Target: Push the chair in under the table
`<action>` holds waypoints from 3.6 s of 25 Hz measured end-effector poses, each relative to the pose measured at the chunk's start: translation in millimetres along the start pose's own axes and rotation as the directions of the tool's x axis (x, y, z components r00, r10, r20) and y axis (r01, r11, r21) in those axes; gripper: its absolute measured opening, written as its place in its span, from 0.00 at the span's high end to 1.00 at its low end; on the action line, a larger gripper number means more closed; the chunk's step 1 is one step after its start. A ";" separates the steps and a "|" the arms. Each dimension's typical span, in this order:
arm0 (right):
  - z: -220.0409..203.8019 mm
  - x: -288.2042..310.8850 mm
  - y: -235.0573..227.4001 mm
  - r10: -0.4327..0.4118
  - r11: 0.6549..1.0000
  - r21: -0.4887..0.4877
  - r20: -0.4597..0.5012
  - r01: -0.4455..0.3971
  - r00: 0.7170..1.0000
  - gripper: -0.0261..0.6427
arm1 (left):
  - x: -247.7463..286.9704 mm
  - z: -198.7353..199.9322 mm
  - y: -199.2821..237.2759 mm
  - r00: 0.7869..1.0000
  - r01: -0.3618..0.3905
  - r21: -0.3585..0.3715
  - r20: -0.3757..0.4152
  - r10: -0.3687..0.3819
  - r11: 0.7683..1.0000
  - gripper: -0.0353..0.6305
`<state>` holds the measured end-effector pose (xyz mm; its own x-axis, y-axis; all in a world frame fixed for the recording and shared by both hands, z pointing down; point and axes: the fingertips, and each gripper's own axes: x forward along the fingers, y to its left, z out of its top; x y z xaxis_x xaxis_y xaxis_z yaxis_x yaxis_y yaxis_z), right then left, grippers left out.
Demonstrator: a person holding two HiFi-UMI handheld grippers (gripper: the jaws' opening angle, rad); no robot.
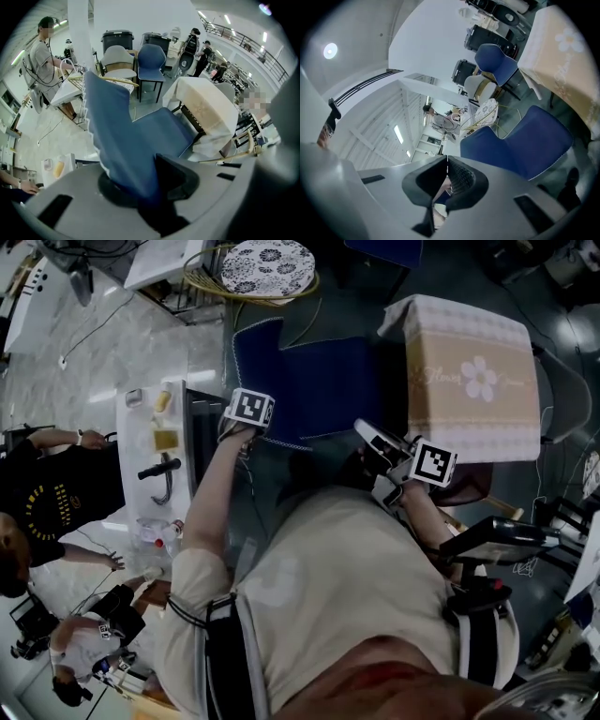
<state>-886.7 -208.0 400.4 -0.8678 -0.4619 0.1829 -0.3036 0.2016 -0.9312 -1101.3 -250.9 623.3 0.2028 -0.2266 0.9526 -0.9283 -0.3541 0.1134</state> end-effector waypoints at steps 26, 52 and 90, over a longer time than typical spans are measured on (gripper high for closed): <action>-2.8 -3.2 -8.5 -0.015 1.000 0.019 -0.007 0.015 1.000 0.94 | 6.2 9.5 -19.8 1.000 0.023 0.007 0.019 -0.023 1.000 0.79; -5.5 -0.7 -9.1 -0.026 0.999 0.028 -0.033 0.026 0.999 0.94 | 12.5 16.6 -34.1 0.998 0.046 0.023 0.030 -0.046 0.999 0.79; 0.2 -25.8 -15.1 -0.062 0.995 0.081 0.044 0.058 0.997 0.94 | 11.8 38.7 -49.0 0.999 0.033 0.027 0.026 -0.034 0.999 0.79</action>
<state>-859.6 -199.3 409.7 -0.8292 -0.5111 0.2263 -0.3208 0.1035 -0.9415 -1041.3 -271.3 618.0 0.2424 -0.2383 0.9404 -0.9122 -0.3859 0.1374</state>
